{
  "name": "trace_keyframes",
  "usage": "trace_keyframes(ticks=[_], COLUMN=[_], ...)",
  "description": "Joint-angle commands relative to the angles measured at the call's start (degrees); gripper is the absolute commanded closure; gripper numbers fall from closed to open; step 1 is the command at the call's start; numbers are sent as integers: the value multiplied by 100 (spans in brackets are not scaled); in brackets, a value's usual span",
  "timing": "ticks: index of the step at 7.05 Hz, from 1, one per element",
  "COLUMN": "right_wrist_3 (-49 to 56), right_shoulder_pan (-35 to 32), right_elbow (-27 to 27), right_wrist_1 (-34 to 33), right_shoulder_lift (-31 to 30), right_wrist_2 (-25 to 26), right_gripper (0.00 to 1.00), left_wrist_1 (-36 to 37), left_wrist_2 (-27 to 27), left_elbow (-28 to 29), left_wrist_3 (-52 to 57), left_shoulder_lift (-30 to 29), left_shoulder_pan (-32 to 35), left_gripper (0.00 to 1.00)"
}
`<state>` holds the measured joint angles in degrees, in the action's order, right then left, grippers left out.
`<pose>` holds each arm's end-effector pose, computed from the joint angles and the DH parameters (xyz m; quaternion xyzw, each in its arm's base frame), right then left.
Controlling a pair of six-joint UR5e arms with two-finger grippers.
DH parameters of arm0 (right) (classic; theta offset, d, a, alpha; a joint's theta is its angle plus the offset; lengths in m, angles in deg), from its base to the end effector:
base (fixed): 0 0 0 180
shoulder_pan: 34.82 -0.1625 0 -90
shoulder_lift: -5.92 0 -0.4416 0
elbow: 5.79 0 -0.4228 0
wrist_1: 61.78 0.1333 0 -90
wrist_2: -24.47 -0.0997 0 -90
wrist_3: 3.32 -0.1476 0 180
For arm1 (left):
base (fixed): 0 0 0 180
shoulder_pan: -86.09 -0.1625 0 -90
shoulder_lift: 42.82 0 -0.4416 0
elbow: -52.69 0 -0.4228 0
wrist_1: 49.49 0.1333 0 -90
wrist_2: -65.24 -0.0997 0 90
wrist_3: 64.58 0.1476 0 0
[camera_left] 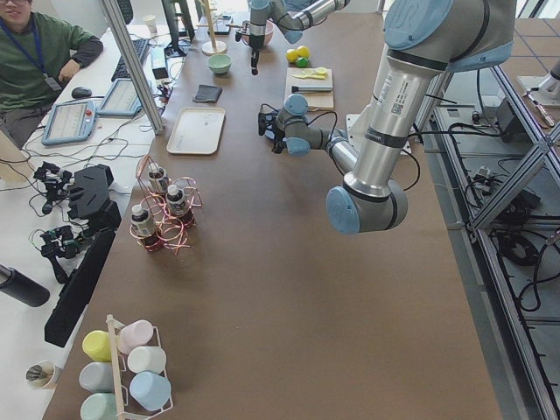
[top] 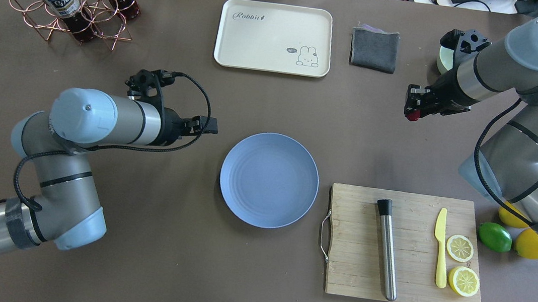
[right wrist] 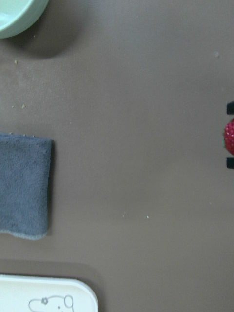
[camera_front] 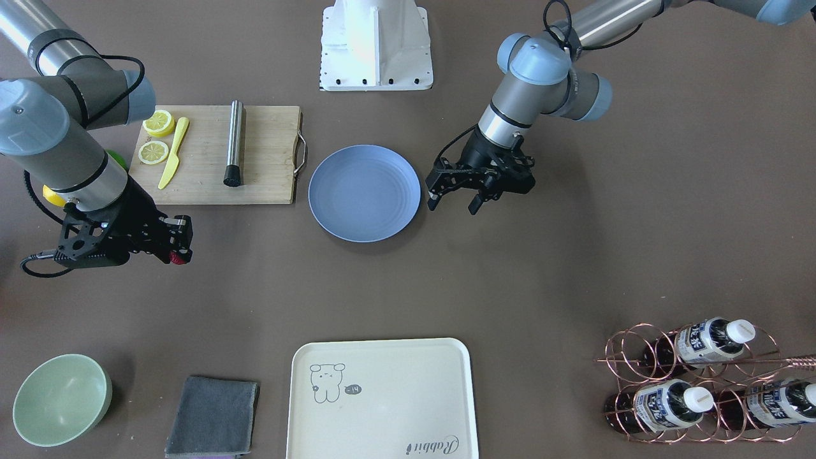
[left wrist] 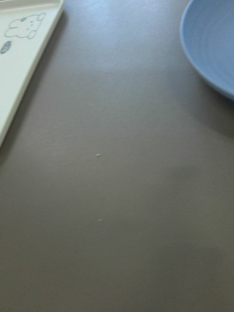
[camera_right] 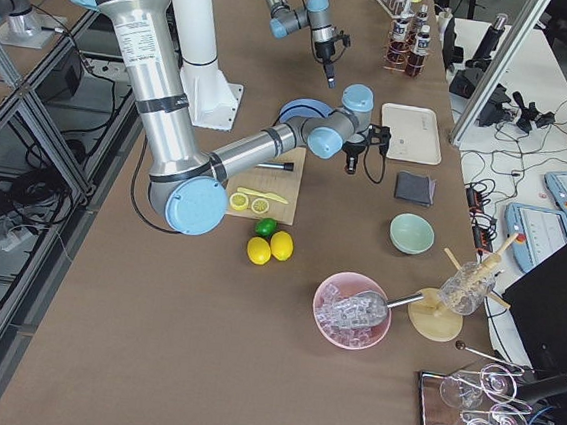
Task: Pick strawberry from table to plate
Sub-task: 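Carry the strawberry over the plate with the right gripper while the left withdraws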
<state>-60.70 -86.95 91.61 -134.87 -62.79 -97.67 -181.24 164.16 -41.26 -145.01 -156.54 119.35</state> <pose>-0.3805 -0.5785 0.3872 0.0625 -0.4471 0.0444 0.8912 0.5445 -0.4892 0.3284 0.1478 0.5518 -0.1249 0.8112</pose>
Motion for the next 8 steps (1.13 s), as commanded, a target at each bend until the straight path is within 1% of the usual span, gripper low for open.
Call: trace_keyframes(ticks=[1, 2, 3, 4, 5, 6, 7, 8], right_wrist_3=[-63, -72, -115, -455, -824, -1062, -1413, -1564], right_shoulder_pan=[184, 350, 604, 990, 1272, 1501, 1921, 2265], right_elbow=[419, 516, 508, 499, 499, 508, 499, 430], right_wrist_1=[-652, -915, -1066, -1076, -1111, -1120, -1120, -1137], right_shoulder_lift=[287, 445, 621, 788, 972, 1087, 1245, 1333], right_wrist_2=[102, 250, 487, 820, 1058, 1139, 1531, 1840], right_gripper=[100, 100, 100, 100, 100, 100, 100, 100], left_wrist_1=[-26, 0, -17, -69, -87, -70, -18, 18], left_wrist_2=[119, 188, 728, 1534, 1595, 1665, 2040, 2696], left_elbow=[-18, -44, -27, 17, 17, 61, 35, 165], left_wrist_3=[1662, 1862, 1864, 1899, 1978, 2065, 2684, 3386], left_shoulder_lift=[358, 481, 569, 674, 876, 956, 1166, 1342], left_shoulder_pan=[660, 1046, 1529, 2125, 2253, 2411, 2569, 3006], left_gripper=[2, 2, 2, 2, 2, 2, 2, 2])
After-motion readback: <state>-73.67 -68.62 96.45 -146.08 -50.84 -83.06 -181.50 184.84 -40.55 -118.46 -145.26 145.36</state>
